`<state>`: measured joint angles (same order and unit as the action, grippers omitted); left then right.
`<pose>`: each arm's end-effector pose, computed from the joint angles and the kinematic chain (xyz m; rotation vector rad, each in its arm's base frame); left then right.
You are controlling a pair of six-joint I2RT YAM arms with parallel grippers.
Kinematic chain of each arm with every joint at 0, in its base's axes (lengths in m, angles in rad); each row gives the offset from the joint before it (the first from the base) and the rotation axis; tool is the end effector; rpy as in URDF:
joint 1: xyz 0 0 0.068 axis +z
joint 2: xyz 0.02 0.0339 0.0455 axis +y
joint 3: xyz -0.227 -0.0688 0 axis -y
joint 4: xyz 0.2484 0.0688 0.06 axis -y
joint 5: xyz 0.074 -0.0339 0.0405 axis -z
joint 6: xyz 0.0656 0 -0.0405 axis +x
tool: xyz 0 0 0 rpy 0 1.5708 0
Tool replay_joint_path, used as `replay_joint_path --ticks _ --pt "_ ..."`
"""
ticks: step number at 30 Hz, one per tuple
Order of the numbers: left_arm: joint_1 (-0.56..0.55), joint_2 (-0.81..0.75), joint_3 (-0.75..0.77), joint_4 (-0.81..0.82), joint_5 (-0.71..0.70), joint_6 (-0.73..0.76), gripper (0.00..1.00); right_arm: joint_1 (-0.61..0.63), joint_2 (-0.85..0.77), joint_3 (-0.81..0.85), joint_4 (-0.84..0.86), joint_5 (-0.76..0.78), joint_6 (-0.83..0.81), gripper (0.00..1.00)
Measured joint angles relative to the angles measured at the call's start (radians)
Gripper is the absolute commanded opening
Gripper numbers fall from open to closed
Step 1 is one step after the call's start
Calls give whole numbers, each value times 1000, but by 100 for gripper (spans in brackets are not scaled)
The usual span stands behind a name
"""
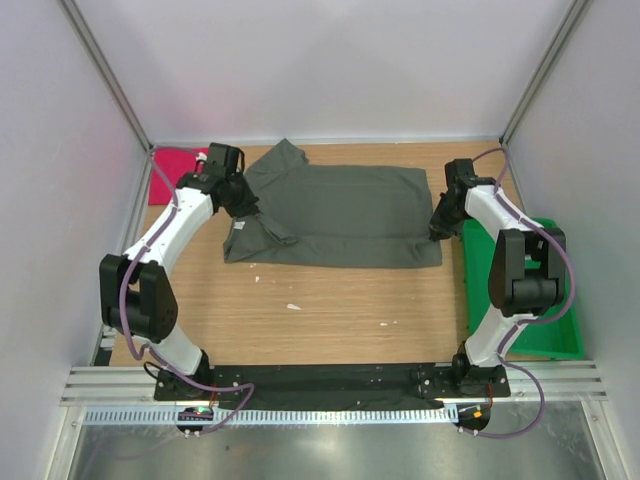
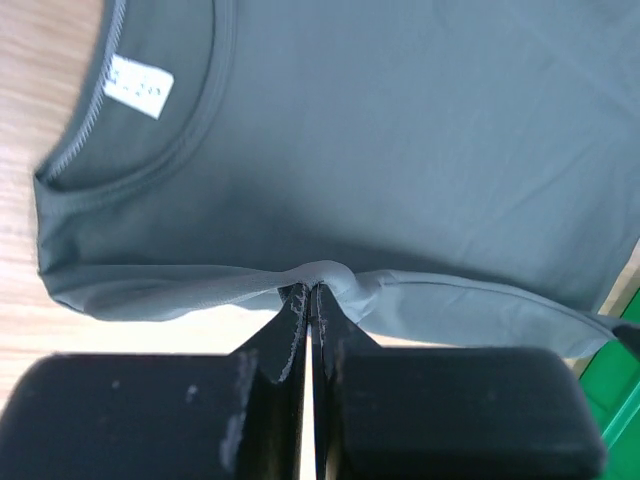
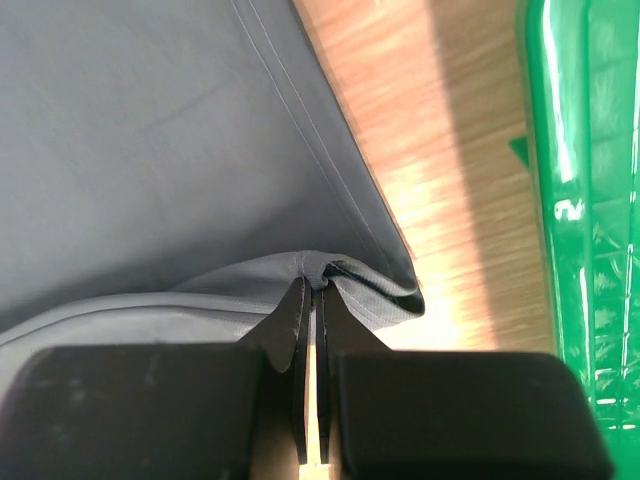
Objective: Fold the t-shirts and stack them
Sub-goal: Fold the tshirt
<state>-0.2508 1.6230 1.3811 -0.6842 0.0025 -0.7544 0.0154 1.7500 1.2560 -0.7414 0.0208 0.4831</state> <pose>0.3596 -0.0923 0.2274 -0.6335 2.4669 -0.4126 0.3535 0.0041 0.1401 0.6560 2.7325 0.0890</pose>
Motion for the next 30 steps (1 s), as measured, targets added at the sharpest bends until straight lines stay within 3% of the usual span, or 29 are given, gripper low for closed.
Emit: replay_joint_path --ticks 12,24,26,27,28,30 --pt "40 94 106 13 37 16 0 -24 131 193 -16 -1 -3 1" --pt "42 196 151 14 69 40 0 -32 217 225 -16 -20 -6 2" --pt "43 208 172 14 71 53 13 -32 229 236 -16 -26 -7 4" --pt "44 216 184 14 73 63 23 -32 234 241 -16 -27 -7 7" --pt "45 228 200 12 74 77 40 -32 239 246 -16 -27 -7 9" --pt "45 264 252 -6 72 105 51 -32 254 264 -17 -24 -10 18"
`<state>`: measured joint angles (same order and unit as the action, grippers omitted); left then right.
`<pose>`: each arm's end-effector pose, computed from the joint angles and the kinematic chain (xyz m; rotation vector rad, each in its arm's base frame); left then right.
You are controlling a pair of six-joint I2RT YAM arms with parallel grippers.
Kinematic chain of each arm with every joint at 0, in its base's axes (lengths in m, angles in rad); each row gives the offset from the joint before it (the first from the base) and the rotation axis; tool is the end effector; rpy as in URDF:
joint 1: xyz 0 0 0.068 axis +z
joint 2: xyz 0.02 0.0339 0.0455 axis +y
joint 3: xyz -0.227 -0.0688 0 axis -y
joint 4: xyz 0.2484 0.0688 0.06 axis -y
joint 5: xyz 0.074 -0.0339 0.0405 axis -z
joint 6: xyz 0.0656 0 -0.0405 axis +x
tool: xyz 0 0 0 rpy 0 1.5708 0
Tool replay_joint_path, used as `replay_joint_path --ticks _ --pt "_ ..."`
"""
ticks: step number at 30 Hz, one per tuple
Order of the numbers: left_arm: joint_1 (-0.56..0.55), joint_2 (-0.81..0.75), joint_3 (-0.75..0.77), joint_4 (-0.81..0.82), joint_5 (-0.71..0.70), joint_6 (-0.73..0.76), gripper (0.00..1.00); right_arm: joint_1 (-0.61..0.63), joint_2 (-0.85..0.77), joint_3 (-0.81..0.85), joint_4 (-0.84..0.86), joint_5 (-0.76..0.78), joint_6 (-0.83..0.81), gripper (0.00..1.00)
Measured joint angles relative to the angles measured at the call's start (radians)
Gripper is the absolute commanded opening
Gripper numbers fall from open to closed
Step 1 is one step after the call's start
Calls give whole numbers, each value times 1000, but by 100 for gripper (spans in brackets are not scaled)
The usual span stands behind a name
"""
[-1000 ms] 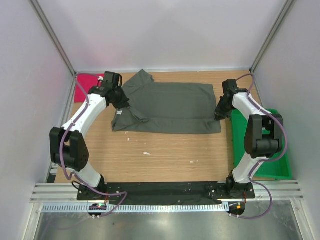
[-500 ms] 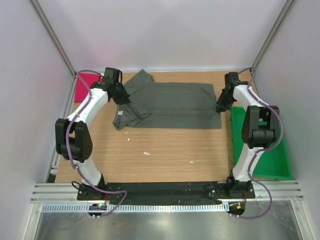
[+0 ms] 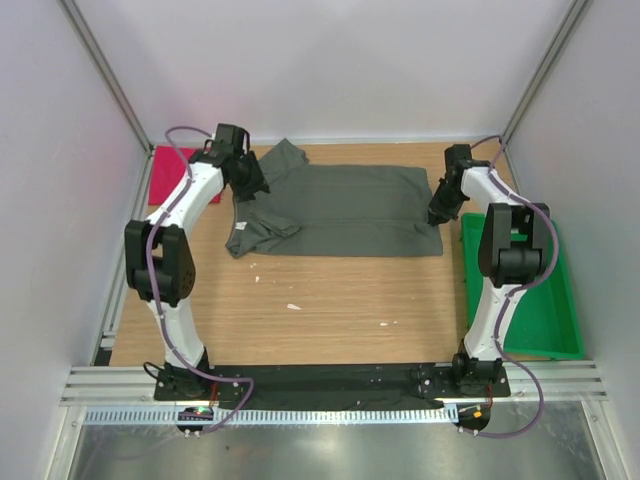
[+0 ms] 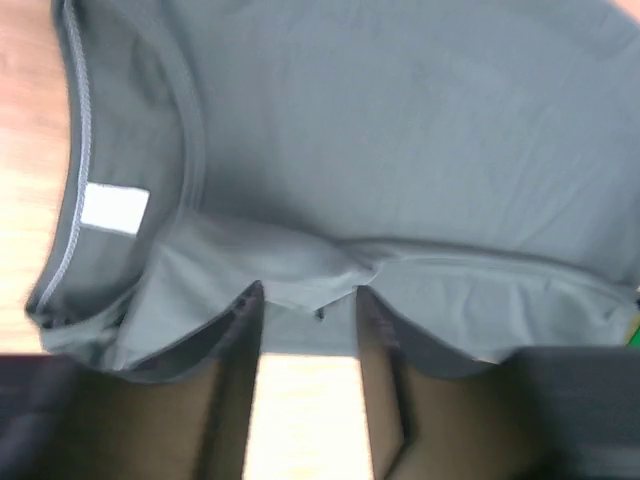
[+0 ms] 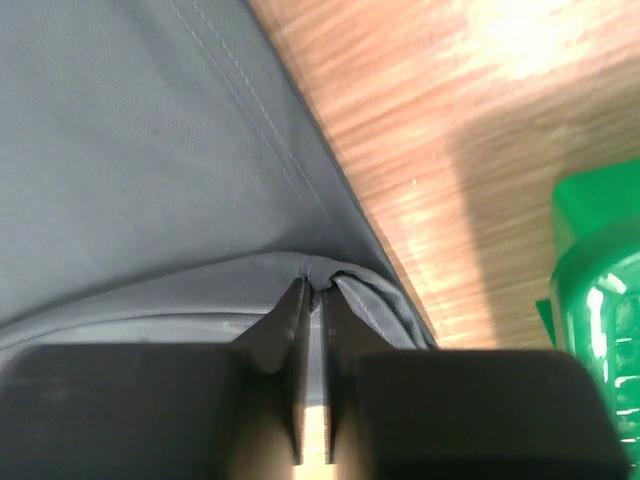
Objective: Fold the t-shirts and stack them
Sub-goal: Fold the tshirt
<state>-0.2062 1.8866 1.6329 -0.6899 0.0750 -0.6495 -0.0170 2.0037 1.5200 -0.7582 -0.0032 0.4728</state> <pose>0.4178 -0.0924 0.2121 -0.5339 2.5114 -0.4331 0.4081 -0.0067 0.1250 0.6830 2.7359 0.1101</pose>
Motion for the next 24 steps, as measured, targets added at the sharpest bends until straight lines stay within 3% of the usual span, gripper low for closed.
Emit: replay_joint_path --ticks 1,4,9,15,19,24 --pt "0 24 38 -13 -5 14 61 0 7 9 -1 5 0 23" --pt "0 64 105 -39 -48 68 70 0 31 49 -18 29 -19 35" --pt "11 -69 -42 -56 -62 145 68 0 2 29 -19 55 -38 39" --pt "68 -309 -357 -54 68 235 58 0 -207 -185 5 -7 -53 38" --pt "83 -279 -414 -40 119 314 57 0 -311 -296 24 -57 -74 37" --pt "82 -192 -414 -14 127 398 53 0 -318 -352 31 -85 -83 36"
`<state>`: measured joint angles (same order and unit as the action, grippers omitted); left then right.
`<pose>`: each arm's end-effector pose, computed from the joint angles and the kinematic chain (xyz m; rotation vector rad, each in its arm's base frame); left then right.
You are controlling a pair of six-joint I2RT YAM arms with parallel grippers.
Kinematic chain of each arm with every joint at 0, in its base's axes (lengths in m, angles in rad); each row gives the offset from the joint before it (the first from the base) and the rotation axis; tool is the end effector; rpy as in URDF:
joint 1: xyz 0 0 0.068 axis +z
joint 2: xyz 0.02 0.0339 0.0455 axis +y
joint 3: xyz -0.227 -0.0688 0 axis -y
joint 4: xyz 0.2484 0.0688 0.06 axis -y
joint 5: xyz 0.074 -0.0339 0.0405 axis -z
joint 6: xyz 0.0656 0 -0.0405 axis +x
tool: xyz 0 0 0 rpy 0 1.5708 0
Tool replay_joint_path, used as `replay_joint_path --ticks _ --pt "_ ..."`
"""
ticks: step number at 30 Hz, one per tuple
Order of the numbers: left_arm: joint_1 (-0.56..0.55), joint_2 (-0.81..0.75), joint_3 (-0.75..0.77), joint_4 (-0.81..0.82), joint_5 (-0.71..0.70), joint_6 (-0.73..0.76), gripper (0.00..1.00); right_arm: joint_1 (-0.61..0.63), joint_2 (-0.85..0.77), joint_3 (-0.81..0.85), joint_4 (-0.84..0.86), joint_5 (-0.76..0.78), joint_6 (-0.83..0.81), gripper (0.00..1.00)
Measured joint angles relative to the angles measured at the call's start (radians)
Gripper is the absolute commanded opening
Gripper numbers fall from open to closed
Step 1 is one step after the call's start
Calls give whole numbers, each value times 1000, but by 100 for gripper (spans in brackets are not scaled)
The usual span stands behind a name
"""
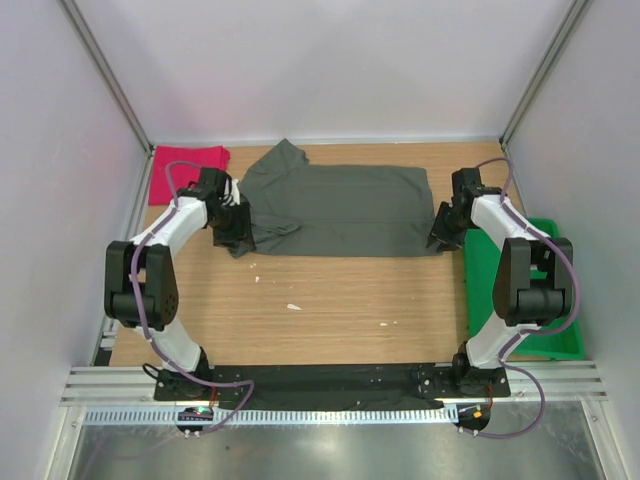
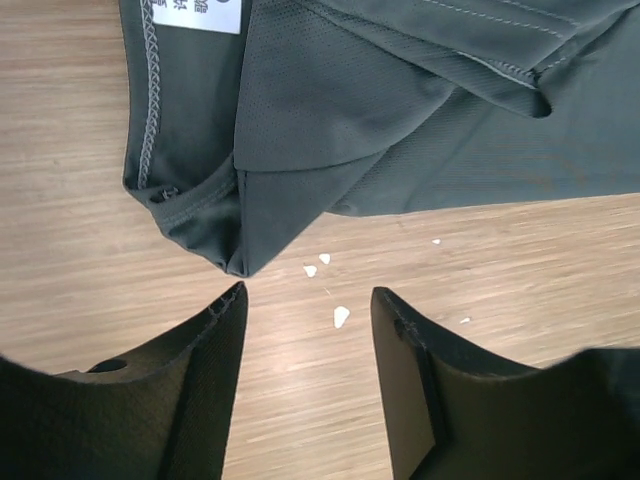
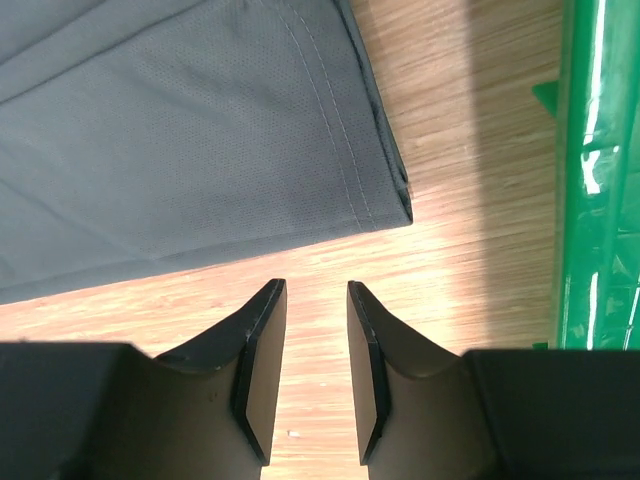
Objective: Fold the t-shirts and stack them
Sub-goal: Fold the tshirt
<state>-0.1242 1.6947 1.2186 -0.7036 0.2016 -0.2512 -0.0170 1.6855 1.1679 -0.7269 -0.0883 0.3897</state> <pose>0.3447 -0.0563 0.1504 -0.1204 2.7686 -0.3777 0.3362 0.0001 0.1362 0.5513 2.7757 0.2092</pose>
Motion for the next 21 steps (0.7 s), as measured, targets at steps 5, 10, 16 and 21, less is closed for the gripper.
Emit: replay_joint_path --ticks 5,10,16,21 --pt "0 51 5 5 -18 46 49 -5 0 -3 3 -1 0 34" --pt "0 63 5 4 -45 71 50 -26 0 -6 8 -1 2 34" --pt "0 63 5 4 -48 77 48 -58 5 -31 16 -1 14 34" --pt "0 77 5 6 -47 77 43 -64 25 -33 18 0 21 35"
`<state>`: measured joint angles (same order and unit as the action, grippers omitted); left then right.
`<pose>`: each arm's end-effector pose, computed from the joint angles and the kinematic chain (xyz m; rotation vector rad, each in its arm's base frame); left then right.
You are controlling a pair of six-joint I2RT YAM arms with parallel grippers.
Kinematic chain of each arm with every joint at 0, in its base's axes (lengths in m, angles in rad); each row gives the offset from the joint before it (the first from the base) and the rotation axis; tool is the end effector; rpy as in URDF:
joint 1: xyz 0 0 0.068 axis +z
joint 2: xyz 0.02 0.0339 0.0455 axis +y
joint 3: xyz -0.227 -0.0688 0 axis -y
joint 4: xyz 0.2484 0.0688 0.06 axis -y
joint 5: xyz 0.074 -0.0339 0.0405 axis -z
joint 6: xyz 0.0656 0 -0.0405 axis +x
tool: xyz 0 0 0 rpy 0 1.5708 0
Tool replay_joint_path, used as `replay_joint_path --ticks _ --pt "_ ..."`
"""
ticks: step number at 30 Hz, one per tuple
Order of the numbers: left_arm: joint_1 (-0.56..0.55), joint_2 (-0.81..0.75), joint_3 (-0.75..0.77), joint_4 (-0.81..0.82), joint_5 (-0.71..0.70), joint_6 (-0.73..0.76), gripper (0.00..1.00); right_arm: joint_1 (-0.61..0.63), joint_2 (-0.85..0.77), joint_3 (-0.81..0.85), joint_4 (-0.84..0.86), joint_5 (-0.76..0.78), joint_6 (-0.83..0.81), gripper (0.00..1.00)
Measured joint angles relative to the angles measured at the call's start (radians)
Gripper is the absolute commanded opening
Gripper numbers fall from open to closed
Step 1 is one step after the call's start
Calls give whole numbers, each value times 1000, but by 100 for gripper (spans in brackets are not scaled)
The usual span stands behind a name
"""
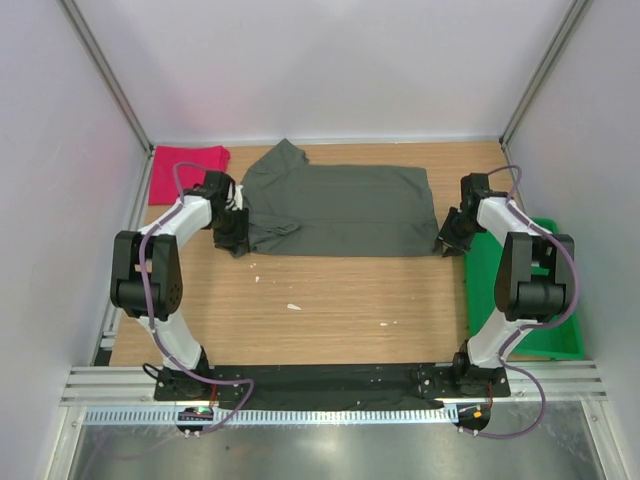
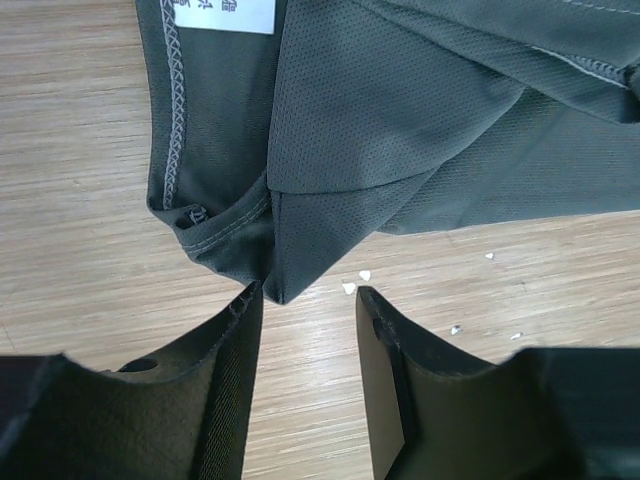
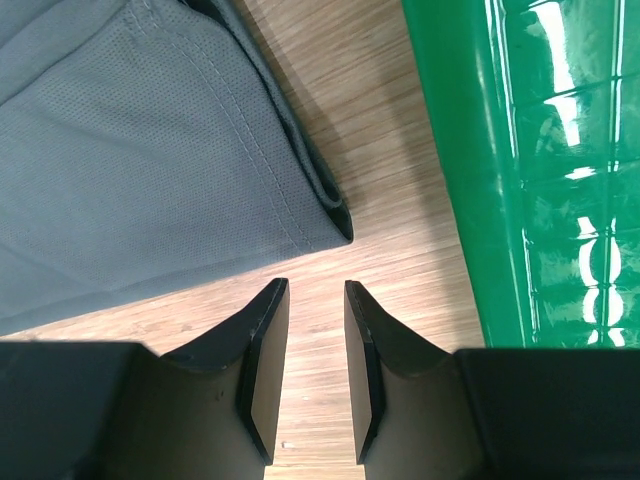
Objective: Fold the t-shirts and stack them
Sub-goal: Fold the tshirt
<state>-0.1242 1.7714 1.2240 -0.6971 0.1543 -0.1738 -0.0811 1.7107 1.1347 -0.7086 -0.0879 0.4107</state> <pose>0.3491 -0.0537 0.1264 -0.0342 2.8282 -0.2853 0.3314 -0.0212 0.1196 0.6804 2.7857 0.1922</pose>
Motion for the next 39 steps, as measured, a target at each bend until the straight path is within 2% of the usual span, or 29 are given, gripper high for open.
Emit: replay_joint_path --ticks 10,13,14,15,19,27,31,39 --pt "0 32 0 1 -2 0 44 0 24 0 5 0 7 35" --pt "0 42 0 2 -6 3 34 0 34 0 6 3 9 35" --pt "0 48 1 2 -10 5 24 0 38 0 6 3 10 35" --pt "0 55 2 1 -13 4 22 0 42 0 6 3 10 35" --pt "0 76 19 -10 -36 10 19 0 52 1 5 7 11 36" --pt "0 77 58 -34 -62 10 20 0 53 18 8 8 11 39" --pt "0 77 75 -56 -72 13 3 0 60 33 14 8 15 39" --pt "0 77 122 -86 -96 17 0 0 91 37 23 20 17 40"
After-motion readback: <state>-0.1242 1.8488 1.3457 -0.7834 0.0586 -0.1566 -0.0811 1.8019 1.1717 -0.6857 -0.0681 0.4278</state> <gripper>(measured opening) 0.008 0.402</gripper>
